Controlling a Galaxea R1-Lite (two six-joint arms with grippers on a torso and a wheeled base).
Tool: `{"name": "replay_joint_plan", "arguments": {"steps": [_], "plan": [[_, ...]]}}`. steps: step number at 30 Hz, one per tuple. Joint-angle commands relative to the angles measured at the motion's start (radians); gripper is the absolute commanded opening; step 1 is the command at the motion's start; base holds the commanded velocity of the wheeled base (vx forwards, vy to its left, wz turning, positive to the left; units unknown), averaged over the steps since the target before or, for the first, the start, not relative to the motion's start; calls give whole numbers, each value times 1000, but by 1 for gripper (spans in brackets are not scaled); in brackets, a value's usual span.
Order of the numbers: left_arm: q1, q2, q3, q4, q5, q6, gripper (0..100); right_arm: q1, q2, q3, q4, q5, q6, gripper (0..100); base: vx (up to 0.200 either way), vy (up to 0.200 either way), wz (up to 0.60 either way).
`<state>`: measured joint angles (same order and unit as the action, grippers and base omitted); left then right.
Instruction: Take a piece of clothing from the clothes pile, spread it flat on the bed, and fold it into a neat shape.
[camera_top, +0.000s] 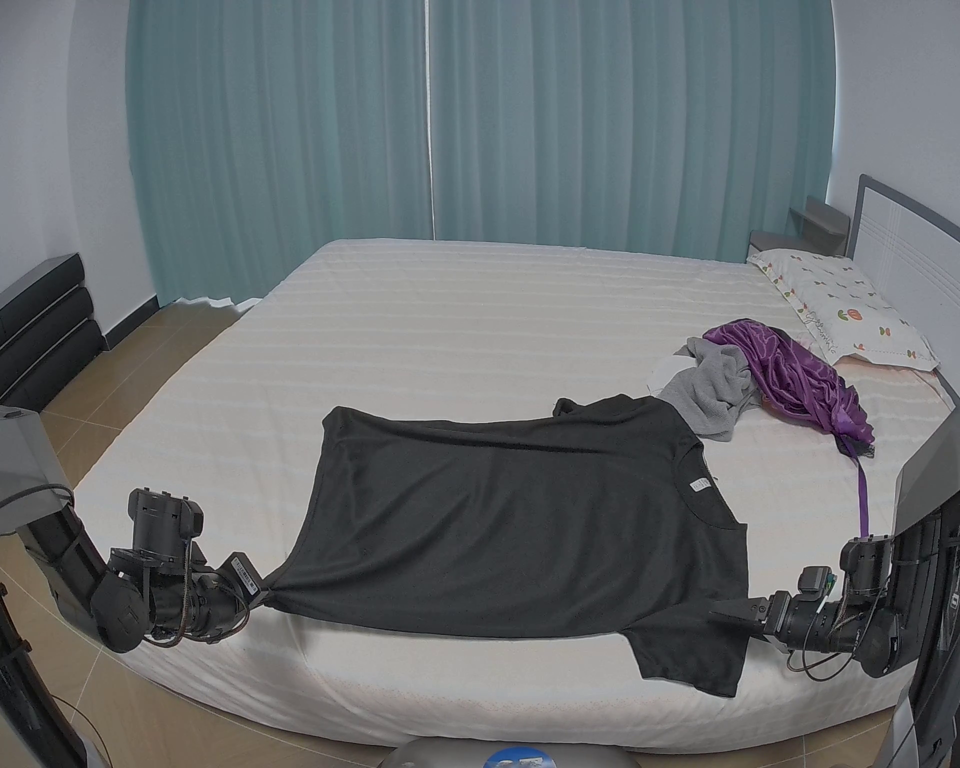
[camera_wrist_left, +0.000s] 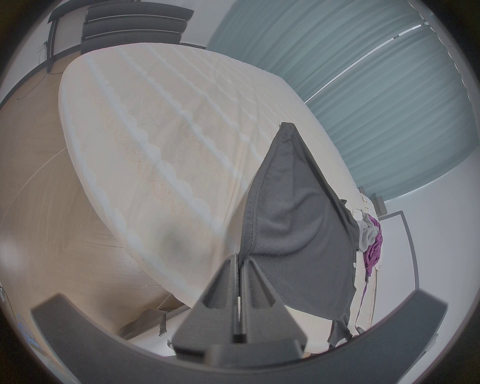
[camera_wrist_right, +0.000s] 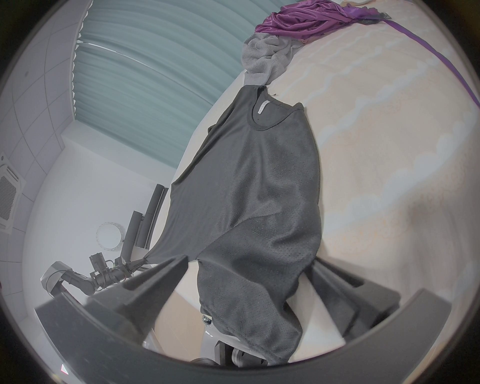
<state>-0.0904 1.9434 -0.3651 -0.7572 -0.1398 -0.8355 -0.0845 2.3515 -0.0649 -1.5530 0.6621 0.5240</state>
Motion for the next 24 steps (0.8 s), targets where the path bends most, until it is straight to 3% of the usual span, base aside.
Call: {"name": "replay_joint_plan", "arguments": {"steps": [1, 24], "plan": [[0, 2, 0, -1, 0, 0, 0, 5, 3, -9, -13, -9, 2, 0, 0, 0, 0], [20, -75, 15, 26, 0, 27, 0, -40, -147, 65, 28, -26, -12, 0, 0, 0, 0]]}}
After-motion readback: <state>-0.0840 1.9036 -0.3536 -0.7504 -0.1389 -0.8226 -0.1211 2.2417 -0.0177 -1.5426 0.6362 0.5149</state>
